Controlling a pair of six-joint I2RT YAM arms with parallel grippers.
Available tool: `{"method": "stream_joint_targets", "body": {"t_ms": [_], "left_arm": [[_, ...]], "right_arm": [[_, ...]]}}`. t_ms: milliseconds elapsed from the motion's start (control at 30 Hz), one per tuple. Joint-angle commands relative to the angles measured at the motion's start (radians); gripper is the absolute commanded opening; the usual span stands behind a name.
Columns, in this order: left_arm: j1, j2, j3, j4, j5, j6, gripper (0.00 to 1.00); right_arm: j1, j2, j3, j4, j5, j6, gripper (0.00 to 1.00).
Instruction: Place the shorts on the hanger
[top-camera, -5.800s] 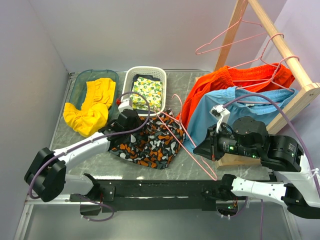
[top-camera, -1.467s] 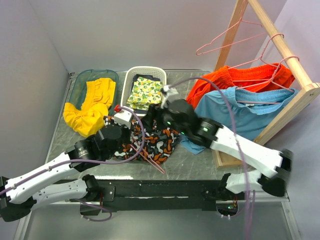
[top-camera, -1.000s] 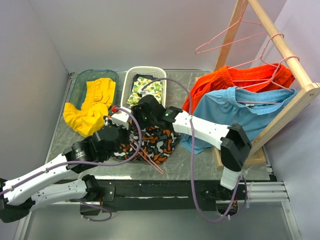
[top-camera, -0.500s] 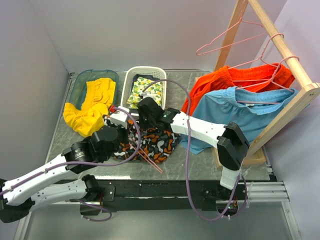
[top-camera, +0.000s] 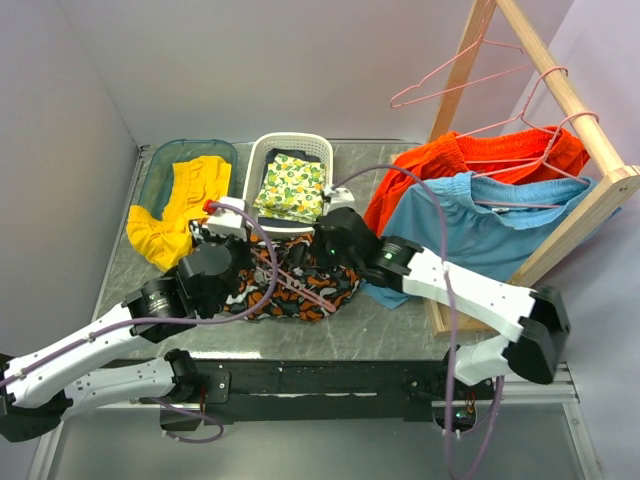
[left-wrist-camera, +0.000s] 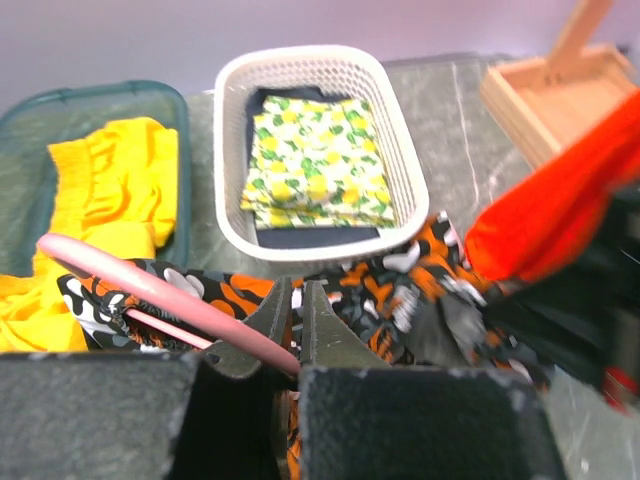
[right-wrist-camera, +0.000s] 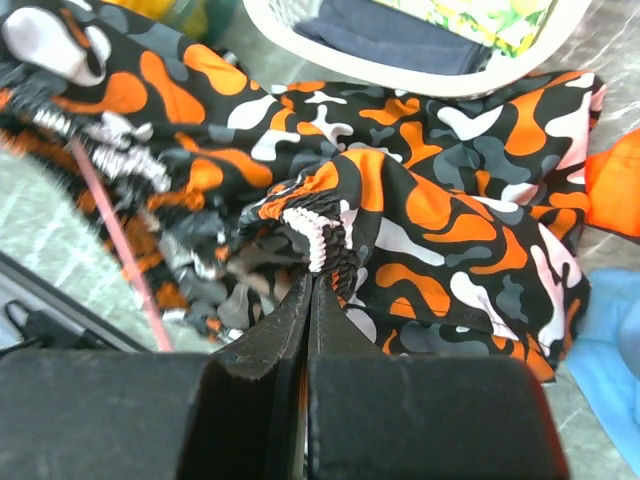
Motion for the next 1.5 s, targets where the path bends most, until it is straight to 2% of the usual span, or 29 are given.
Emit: {"method": "stream_joint_targets", "body": {"t_ms": [0,233,467,733,833,967,1200,1467], "left_arm": [[-0.003,0.013,0.071,0.100,-0.136,0.044,0.01],[-0.003,0.061,0.139,0.072,-0.199,0.006,0.01],[-0.003,0.087,0.142,0.088,-0.307,0.003,0.01],[-0.002,0.167,0.219,0.007,-0.393,-0.077,0.01],[0.011,0.168,0.228,0.005,-0.393,-0.078,0.01],[0.051,0.184,0.260,-0.078,-0.370,-0.151,0.01],[0.106,0.181,0.245,-0.060,-0.340,-0.134,0.01],[0.115,0.150,0.181,0.000,-0.351,-0.097,0.01]], "right_arm": [[0.024,-0.116,-0.071,0.000,0.076,0.029,0.00],[0.029,-0.279,-0.160,-0.012,0.116,0.071,0.00],[0.035,-0.344,-0.182,-0.044,0.138,0.077,0.00],[0.041,-0.373,-0.188,-0.058,0.150,0.078,0.00],[0.043,-0.376,-0.200,-0.061,0.155,0.080,0.00],[0.044,-0.379,-0.211,-0.063,0.165,0.084,0.00],[0.044,-0.385,-0.206,-0.072,0.173,0.088,0.00],[0.044,-0.381,-0.156,-0.118,0.213,0.081,0.00]]}}
